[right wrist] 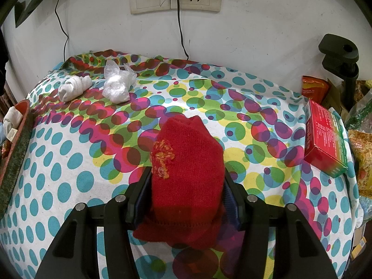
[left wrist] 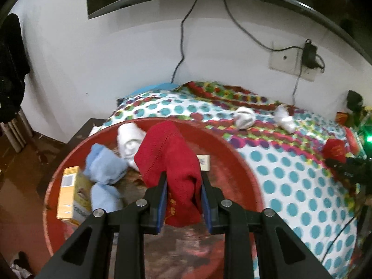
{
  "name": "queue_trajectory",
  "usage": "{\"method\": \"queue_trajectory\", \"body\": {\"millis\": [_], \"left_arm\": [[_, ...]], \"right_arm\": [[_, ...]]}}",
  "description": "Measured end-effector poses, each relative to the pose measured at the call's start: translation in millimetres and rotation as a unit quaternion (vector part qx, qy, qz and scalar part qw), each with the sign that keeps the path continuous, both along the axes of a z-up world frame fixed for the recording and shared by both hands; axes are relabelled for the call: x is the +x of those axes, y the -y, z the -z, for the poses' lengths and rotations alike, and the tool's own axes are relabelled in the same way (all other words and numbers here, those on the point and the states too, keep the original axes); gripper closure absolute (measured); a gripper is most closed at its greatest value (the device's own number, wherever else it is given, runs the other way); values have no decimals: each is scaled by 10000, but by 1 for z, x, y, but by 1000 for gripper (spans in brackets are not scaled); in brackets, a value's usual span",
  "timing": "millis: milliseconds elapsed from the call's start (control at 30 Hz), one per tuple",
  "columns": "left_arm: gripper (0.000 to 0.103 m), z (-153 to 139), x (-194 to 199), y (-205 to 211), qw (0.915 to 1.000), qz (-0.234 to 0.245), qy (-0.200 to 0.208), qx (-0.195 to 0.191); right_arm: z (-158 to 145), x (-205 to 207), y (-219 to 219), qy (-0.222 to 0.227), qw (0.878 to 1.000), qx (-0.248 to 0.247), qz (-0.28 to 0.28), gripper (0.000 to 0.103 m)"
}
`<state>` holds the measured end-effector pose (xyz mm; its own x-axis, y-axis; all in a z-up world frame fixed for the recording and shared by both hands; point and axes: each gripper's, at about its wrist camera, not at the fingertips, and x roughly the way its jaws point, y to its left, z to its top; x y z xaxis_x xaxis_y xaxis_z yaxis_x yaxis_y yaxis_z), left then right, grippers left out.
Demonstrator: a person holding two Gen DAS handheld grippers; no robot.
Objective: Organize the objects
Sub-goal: 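Carry the red sock over the red tray with the left tool, then lower the red sock onto the tray and open the left tool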
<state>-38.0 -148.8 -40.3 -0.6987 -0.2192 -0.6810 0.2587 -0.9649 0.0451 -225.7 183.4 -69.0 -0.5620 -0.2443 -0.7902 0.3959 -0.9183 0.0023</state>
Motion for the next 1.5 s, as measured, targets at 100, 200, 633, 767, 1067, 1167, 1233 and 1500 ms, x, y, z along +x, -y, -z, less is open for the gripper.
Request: {"method": "queue_trajectory", "body": {"millis": [100,200,633,767,1067,1167,1233,1500], "left_arm": [[77,5,1,11,9999,-90,100,-51],[77,9,1,22,9997,-191,166,-52],[77,18,-6,69,9973,-664,295,48],[77,21,-9,76,9968,-712,341,94],[72,22,-12,79,9966,-689,414,192],[69,21,-10,81,9958,-752,409,338],[69,21,-10,79,9955,-773,439,327],[47,6,-5,66,9972,-597,330,296]], "right_arm": [[0,0,0,-1,10000,2,0,50],[0,0,0,-1,10000,4,0,50],[0,0,1,-4,10000,10,1,50],[0,0,1,-5,10000,11,0,50],[0,0,1,-6,10000,17,0,50],[0,0,1,-7,10000,17,0,50],[0,0,1,-7,10000,16,0,50],[0,0,1,-8,10000,18,0,50]]}}
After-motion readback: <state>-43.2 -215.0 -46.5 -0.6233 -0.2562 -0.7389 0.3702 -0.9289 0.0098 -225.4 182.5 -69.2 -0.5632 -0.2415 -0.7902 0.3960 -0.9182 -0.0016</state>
